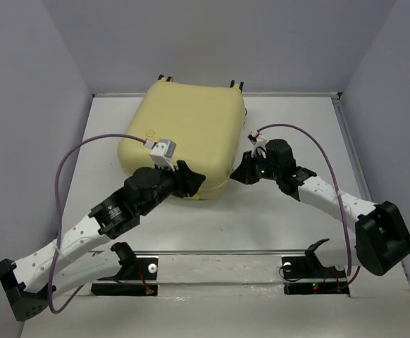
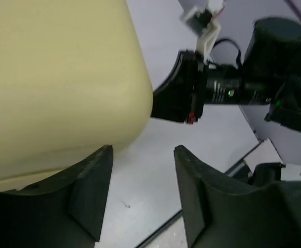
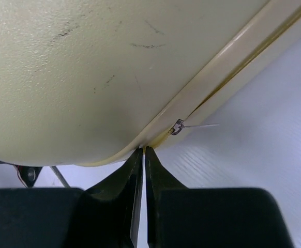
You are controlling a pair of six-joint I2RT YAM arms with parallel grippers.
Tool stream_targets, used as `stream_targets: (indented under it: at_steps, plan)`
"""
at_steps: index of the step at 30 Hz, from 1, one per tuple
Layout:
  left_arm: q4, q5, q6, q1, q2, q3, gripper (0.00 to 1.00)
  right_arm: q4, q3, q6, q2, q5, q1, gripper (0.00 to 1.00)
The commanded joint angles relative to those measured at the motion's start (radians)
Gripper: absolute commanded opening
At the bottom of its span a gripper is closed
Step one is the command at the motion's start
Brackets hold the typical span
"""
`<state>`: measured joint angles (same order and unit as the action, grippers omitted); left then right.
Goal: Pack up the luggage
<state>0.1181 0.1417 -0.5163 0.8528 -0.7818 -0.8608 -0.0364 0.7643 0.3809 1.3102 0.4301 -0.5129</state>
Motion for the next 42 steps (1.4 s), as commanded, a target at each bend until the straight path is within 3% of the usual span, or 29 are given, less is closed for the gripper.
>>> stream_targets:
  at_steps: [1, 5, 8, 14, 21, 25, 30, 37, 42]
  plan:
    - [0.017, 0.11, -0.131, 0.121, 0.076, 0.144, 0.53, -0.105, 0.067, 0.012, -0.012, -0.004, -0.056, 0.11]
    - [0.002, 0.159, -0.27, 0.209, 0.13, 0.302, 0.51, -0.088, -0.001, -0.031, -0.061, -0.143, -0.056, 0.19]
    - [-0.037, 0.197, -0.332, 0.21, 0.156, 0.393, 0.52, -0.112, -0.077, -0.091, -0.065, -0.198, -0.056, 0.23]
    - [-0.092, 0.202, -0.306, 0.21, 0.063, 0.398, 0.59, -0.327, -0.16, -0.209, 0.011, -0.021, 0.008, 0.37]
    - [-0.087, 0.338, -0.34, 0.172, 0.062, 0.462, 0.7, -0.459, -0.177, -0.316, 0.038, 0.136, 0.083, 0.49]
    - [-0.165, 0.274, -0.367, 0.034, 0.136, 0.569, 0.73, -0.462, -0.12, -0.344, 0.127, 0.247, 0.083, 0.53]
    - [-0.212, 0.213, -0.355, -0.115, 0.171, 0.62, 0.79, -0.505, -0.105, -0.359, 0.192, 0.277, 0.083, 0.54]
    - [-0.34, 0.049, -0.303, -0.15, 0.055, 0.614, 0.75, -0.566, -0.095, -0.367, 0.224, 0.254, 0.083, 0.54]
    - [-0.316, 0.022, -0.286, -0.147, 0.107, 0.611, 0.72, -0.579, -0.102, -0.413, 0.218, 0.216, 0.083, 0.53]
